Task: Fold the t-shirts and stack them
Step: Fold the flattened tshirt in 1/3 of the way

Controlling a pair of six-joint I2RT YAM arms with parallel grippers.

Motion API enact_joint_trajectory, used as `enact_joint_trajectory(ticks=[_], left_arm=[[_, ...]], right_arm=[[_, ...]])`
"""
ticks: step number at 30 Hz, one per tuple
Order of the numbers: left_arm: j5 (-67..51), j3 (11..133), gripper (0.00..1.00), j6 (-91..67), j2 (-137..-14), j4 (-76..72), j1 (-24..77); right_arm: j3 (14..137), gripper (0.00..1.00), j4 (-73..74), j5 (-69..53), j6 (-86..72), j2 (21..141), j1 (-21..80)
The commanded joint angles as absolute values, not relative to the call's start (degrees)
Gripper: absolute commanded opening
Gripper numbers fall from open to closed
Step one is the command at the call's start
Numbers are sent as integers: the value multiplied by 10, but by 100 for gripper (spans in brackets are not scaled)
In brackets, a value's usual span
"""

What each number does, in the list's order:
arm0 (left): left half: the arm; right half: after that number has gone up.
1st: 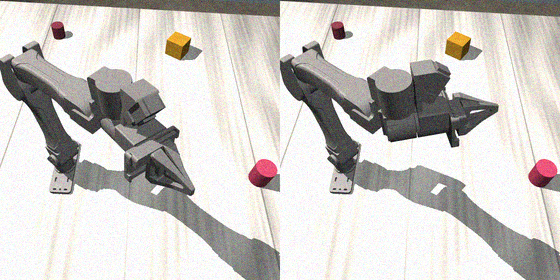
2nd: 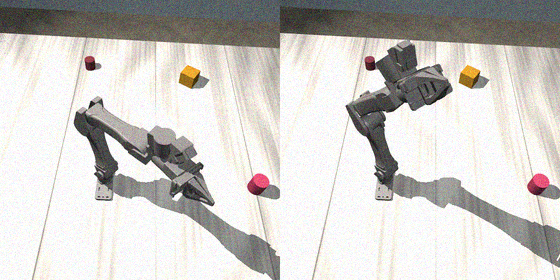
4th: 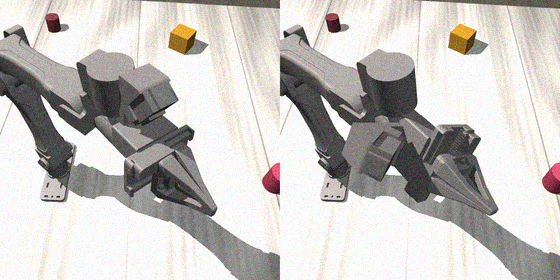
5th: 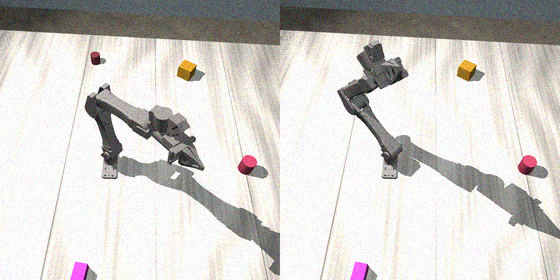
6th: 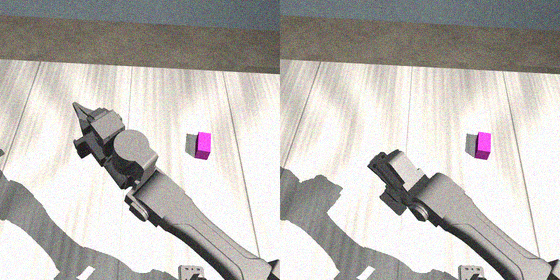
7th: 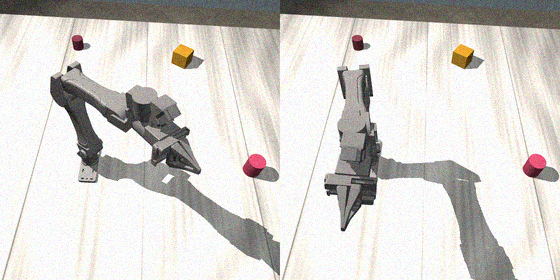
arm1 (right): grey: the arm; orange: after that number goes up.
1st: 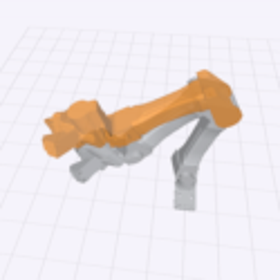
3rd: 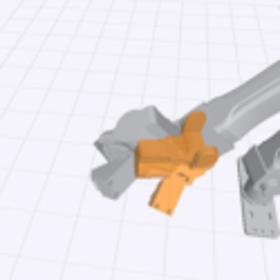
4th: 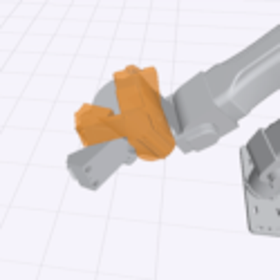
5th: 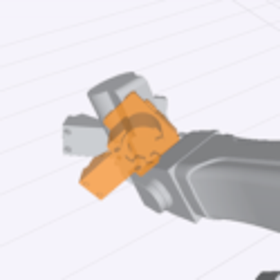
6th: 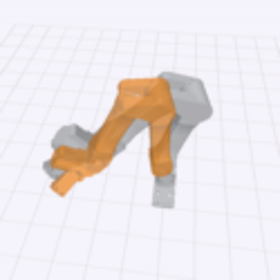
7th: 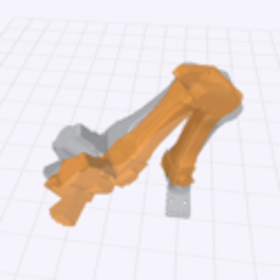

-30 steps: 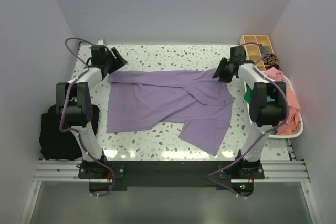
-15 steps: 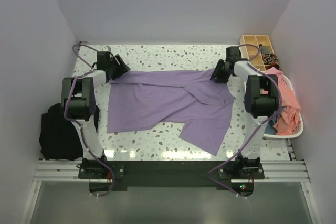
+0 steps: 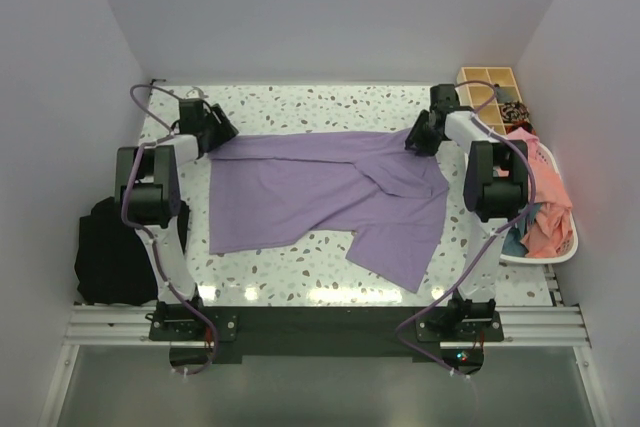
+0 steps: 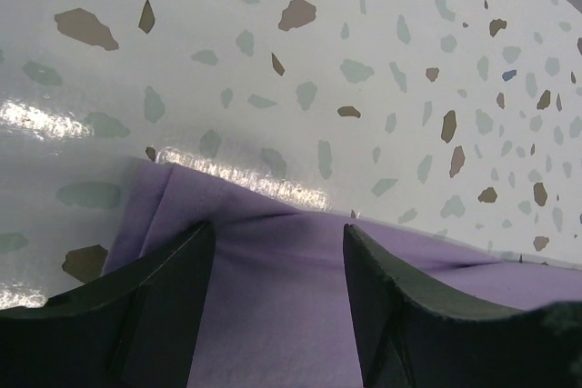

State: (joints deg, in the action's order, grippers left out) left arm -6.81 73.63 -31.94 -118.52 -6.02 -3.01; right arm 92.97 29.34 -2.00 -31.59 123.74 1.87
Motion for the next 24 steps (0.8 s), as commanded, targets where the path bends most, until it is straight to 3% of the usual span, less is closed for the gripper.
enact_joint_trajectory(ticks=[1,5,8,12,18,24], left_arm=[[-26,743,64,-313,-1207,-47,-54],[-41,742,64,-306,-1198,-69,-57],[-110,691,64,-321,-1149,-168,-55],[-188,674,66,-337,-1079,-209,-48],[-170,656,72,-309,-970,-48,-4],[-124,459,83,-322,-807,11,75]], right_arm=[[917,45,319,46,-306,1267,2],[925,45,298,-9,-280,1260,2],[884,46,216,-94,-255,1201,1],[822,47,149,-108,-243,1086,1],[803,50,286,-71,-281,998,6],[652,50,323,-66,-261,905,47]])
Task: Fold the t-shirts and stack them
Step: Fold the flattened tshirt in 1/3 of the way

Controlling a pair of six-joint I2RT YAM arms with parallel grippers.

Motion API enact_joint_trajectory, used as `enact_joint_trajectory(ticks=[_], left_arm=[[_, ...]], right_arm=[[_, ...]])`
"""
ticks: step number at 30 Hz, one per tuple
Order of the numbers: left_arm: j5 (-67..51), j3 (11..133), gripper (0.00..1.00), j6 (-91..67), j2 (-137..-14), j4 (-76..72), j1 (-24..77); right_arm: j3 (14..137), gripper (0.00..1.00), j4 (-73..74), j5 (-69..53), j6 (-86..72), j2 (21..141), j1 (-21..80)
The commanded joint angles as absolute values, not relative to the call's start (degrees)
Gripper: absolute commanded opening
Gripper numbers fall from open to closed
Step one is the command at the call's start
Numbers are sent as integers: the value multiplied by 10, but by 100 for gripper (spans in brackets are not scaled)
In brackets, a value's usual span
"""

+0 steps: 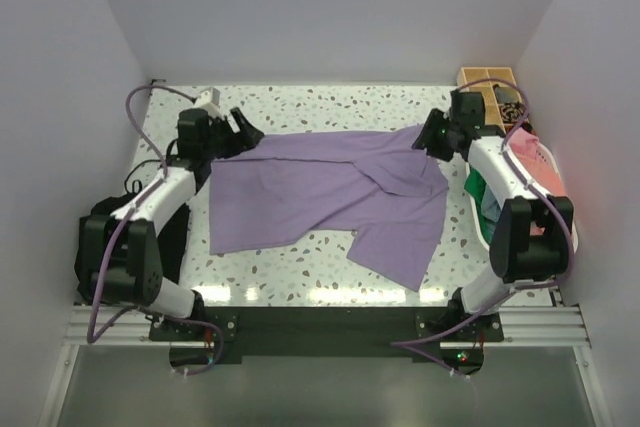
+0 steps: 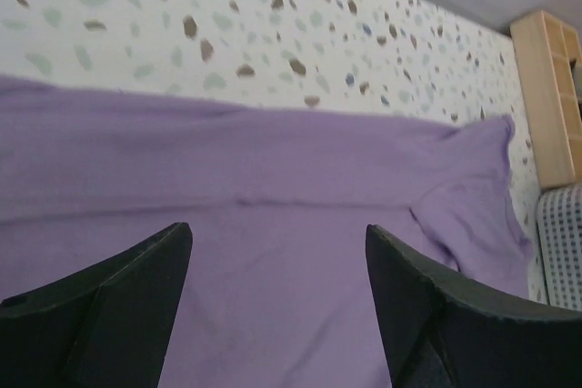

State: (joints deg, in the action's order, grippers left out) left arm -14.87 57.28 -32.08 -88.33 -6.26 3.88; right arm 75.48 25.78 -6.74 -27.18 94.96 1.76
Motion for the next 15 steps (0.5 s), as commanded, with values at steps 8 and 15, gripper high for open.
enact_joint_trajectory(ticks=[8,15], left_arm=[[-115,331,90,-338,-758,-62,83],[-95,428,100,-320,-875,-37,83]], right_arm=[[532,50,290,-61,-269,879,95],[503,50,308,8,-287,909,108]])
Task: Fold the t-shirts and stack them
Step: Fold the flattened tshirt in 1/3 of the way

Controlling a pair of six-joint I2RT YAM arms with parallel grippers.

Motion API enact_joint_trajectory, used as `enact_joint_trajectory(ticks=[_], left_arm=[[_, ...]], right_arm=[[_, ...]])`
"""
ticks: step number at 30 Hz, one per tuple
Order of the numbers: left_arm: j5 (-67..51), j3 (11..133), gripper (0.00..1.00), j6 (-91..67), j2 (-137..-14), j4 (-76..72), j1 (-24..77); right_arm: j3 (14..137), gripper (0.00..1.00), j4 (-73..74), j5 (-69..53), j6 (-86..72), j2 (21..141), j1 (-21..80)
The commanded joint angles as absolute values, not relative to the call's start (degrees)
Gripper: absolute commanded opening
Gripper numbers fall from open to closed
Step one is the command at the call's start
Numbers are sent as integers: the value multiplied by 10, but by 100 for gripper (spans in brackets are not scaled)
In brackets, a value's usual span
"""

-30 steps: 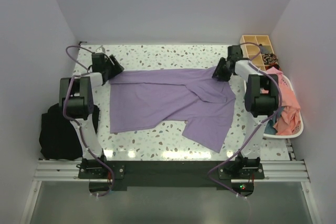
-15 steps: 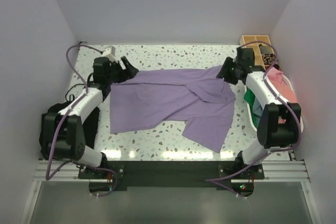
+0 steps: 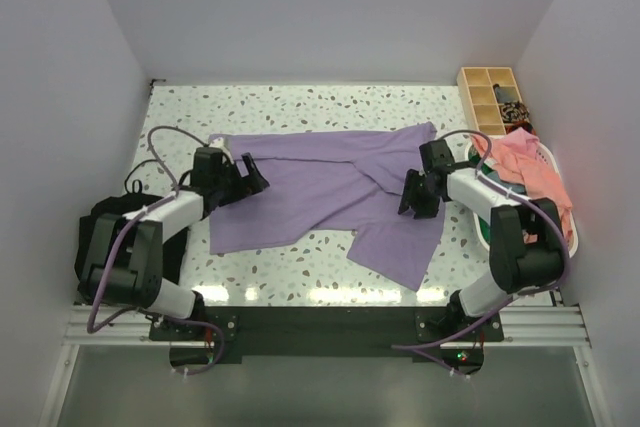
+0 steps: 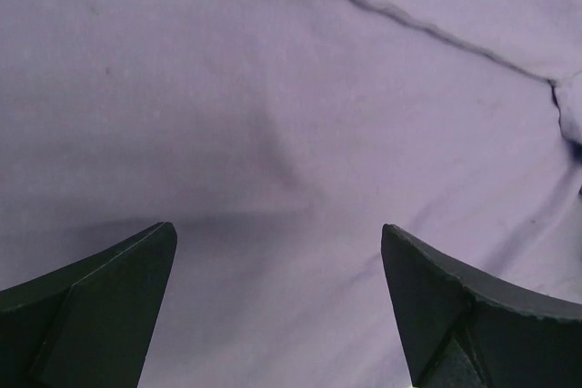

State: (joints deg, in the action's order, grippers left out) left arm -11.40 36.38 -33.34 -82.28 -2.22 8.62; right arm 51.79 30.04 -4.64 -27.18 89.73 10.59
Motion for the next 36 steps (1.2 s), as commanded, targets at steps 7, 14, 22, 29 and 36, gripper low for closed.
enact_joint_trajectory(ticks=[7,14,22,29,36], left_arm=[[-84,444,100,-320,-909,-1,83],[-31,445,100,-309,-913,30,78],[-46,467,100,-299,-932,46,66],[-54,446,100,-298,-818,59,73],[-112,519,100,-326,-861,-55,73]], right_arm=[[400,53,323,46,-337,877,117],[360,54,377,85,-421,793,163],[390,56,439,117,-430,662,185],[457,59,429,106,-377,643,185],[606,59,347,134,-345,843,184]])
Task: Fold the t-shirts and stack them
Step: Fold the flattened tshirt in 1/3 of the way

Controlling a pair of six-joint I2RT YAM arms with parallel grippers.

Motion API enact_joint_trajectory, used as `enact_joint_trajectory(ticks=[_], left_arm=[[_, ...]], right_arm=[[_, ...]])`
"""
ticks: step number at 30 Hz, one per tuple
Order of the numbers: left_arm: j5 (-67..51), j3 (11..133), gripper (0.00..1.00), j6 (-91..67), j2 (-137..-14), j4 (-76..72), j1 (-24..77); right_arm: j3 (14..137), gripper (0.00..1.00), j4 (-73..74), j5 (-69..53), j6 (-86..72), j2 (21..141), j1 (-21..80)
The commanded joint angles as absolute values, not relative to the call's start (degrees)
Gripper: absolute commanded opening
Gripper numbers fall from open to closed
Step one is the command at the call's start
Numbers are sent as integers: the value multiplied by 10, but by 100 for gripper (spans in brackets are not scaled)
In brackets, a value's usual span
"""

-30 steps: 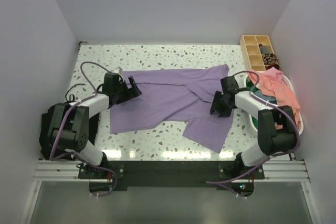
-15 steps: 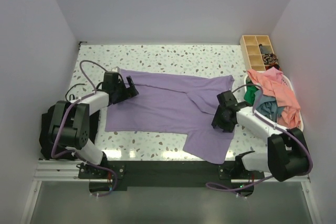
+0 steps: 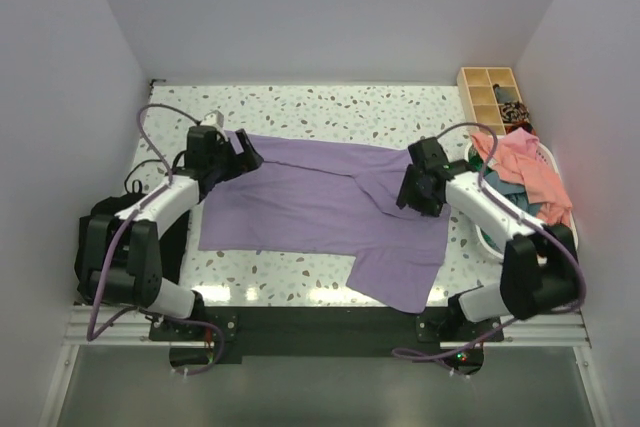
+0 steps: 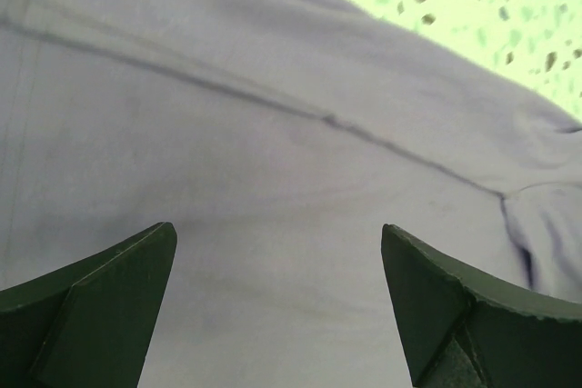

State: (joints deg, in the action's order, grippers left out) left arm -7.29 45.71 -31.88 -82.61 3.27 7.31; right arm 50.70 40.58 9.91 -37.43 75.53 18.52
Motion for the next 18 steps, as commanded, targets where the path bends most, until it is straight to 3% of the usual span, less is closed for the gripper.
enact_joint_trajectory(ticks=[1,6,7,18], left_arm=[[-118,532,100,-327,-895,-59,73],[-122,642,100,-305,-1003,-1,74],[-122,646,100,-302,-1023,-1,74],[-91,677,100,-301,-1117,9,74]], right_arm=[[623,61,335,142,-336,887,184],[740,65,358,172,-318,1000,180],[752,78,361,175,-307,1014,181],[823,80,367,157,-294,1170,177]])
